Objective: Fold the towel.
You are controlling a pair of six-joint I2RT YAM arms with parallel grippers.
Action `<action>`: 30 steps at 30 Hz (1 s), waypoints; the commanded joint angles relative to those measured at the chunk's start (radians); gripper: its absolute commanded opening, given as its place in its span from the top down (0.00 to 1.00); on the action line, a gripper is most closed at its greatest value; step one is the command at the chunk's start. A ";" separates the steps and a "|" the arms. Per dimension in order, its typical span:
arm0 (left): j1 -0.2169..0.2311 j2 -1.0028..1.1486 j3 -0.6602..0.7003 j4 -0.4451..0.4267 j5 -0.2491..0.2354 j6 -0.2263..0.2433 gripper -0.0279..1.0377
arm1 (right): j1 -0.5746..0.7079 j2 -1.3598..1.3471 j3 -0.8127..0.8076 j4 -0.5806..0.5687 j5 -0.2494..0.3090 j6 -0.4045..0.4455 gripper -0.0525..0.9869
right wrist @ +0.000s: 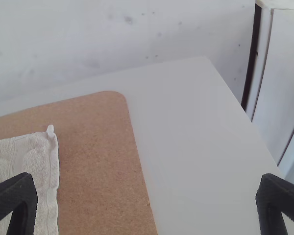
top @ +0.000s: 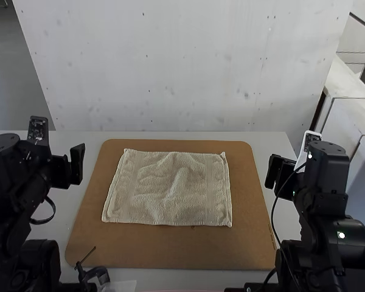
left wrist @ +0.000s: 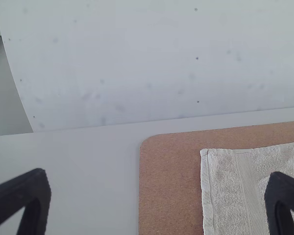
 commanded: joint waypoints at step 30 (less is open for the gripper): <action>-0.011 -0.003 0.009 0.128 -0.068 0.012 0.14 | 0.010 0.023 0.056 0.034 0.010 -0.023 0.03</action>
